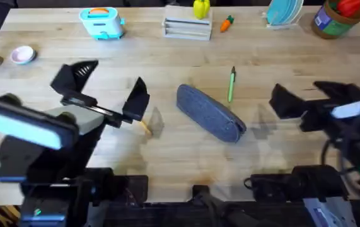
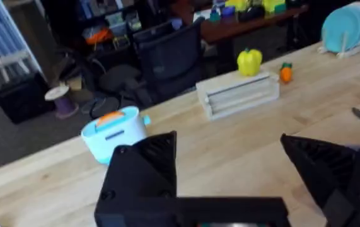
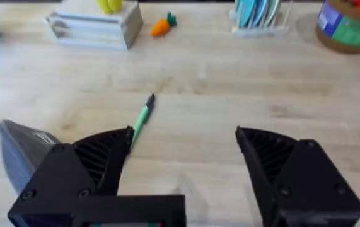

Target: Unzip the bag, pick up the pens from the table one at a time and place them inside, then zip the bag closed.

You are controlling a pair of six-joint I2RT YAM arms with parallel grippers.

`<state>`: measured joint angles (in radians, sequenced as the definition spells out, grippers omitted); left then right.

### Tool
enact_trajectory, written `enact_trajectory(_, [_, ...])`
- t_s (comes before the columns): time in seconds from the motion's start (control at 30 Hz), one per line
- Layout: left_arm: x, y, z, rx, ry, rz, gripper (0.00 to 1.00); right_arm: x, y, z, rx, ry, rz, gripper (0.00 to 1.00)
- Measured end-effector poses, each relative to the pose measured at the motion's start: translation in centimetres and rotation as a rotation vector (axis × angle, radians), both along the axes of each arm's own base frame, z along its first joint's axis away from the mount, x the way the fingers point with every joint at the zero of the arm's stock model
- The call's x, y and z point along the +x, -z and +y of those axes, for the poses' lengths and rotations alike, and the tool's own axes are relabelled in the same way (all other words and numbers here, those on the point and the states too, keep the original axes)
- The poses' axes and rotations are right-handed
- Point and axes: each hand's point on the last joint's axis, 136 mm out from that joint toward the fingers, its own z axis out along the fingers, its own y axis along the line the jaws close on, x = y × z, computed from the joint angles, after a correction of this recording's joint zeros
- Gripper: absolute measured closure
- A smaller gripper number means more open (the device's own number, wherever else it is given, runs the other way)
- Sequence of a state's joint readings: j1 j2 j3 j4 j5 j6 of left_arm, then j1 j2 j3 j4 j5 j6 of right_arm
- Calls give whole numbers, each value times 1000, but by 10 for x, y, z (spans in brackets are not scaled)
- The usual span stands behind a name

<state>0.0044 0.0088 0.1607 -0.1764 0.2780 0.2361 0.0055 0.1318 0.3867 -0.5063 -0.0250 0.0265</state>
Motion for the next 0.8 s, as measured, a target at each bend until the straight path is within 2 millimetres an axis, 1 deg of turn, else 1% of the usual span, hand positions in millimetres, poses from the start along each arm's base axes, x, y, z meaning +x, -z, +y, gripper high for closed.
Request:
enact_trajectory(0.1, [-10, -38, -9, 29, 57, -60, 9, -7, -39, 1, 3, -6, 3, 5])
enact_trajectory(0.17, [-16, -58, -16, 43, 99, -76, 10, -13, -58, 3, 7, -17, 29, 5])
enact_trajectory(0.23, [-20, -71, -23, 58, 142, -58, 10, -18, -71, 5, 11, -26, 77, 5])
enact_trajectory(0.33, [-22, -80, -33, 81, 209, 18, 10, -27, -82, 7, 19, -35, 170, 5])
enact_trajectory(0.5, [-16, -87, -47, 107, 315, 157, 10, -43, -95, 8, 24, -40, 293, 5])
enact_trajectory(0.6, [-11, -96, -55, 132, 385, 211, 10, -49, -108, 8, 24, -41, 291, 5])
enact_trajectory(0.73, [-3, -114, -63, 185, 467, 253, 10, -53, -130, 8, 24, -44, 233, 5])
enact_trajectory(0.8, [0, -121, -64, 211, 494, 270, 10, -54, -136, 8, 24, -45, 217, 5])
